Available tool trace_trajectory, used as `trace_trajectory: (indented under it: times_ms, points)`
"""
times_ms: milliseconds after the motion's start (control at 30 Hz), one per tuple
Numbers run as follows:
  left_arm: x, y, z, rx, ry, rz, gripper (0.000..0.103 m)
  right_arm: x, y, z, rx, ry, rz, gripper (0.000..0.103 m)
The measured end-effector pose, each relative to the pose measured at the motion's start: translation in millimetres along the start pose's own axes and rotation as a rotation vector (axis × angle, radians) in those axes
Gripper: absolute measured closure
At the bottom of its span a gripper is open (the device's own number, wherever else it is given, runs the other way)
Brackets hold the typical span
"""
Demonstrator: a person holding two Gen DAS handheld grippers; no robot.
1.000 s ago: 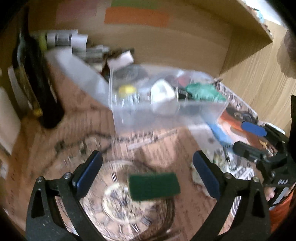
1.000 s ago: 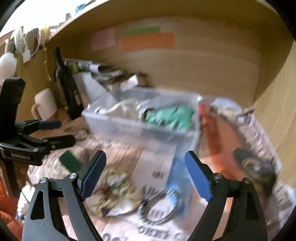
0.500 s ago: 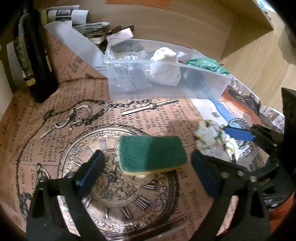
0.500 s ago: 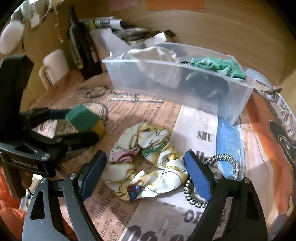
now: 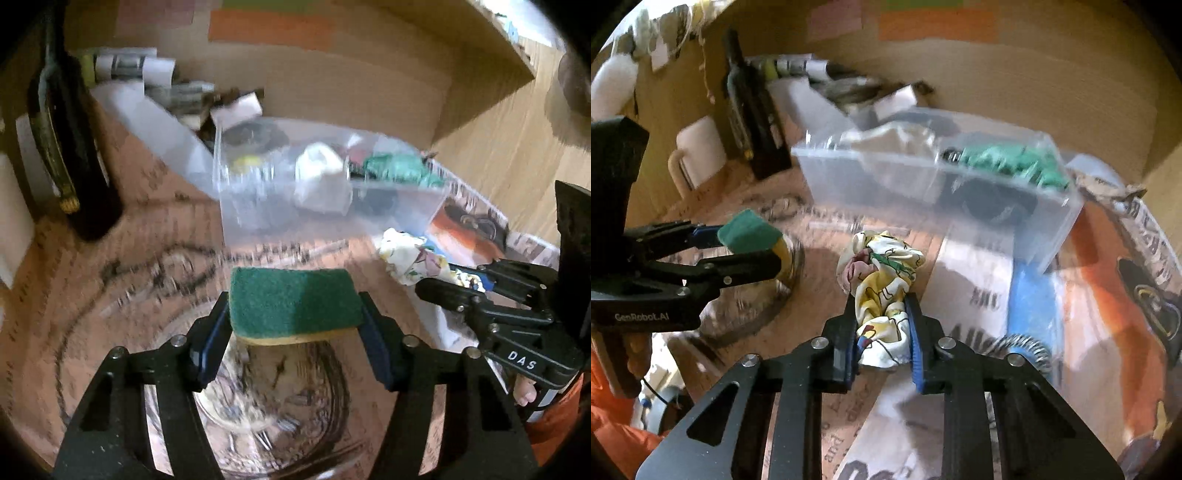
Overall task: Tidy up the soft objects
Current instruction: 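Grasp the floral scrunchie with the right tool while the left tool grasps the green-yellow sponge, then release the scrunchie into the box with the right tool while the left tool releases the sponge there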
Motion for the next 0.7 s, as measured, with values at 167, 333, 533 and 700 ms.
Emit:
trace_trajectory:
  times_ms: [167,333,533,700]
  points:
    - [-31.7,-1.0,-12.3,-0.008,-0.083,0.007,0.038,-29.1,-1.4,-19.9,0.024,-0.098,-0.025,0.082]
    - [-64.9,-2.0,-20.8,-0.009,-0.159,-0.003,0.038,-59.2,-5.3,-38.4,0.054,-0.193,-0.047,0.082]
    - [-94.3,-1.6,-10.9,-0.008,-0.183,-0.02,0.038,-86.0,-16.3,-49.3,0.076,-0.271,-0.052,0.082]
    - [-111.9,-1.9,8.0,-0.014,-0.165,-0.037,0.038,-103.1,-30.0,-42.4,0.093,-0.291,-0.045,0.082]
Point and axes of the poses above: each gripper's, at about its wrist camera, not at the fingertips, and z roughly the way its jaws point, y to its left, x to its underside, the point moved 5 cm from there along z, roughly the way its jaws point, and after that the axes turned 14 degrees about -x, right-handed, at the moved point
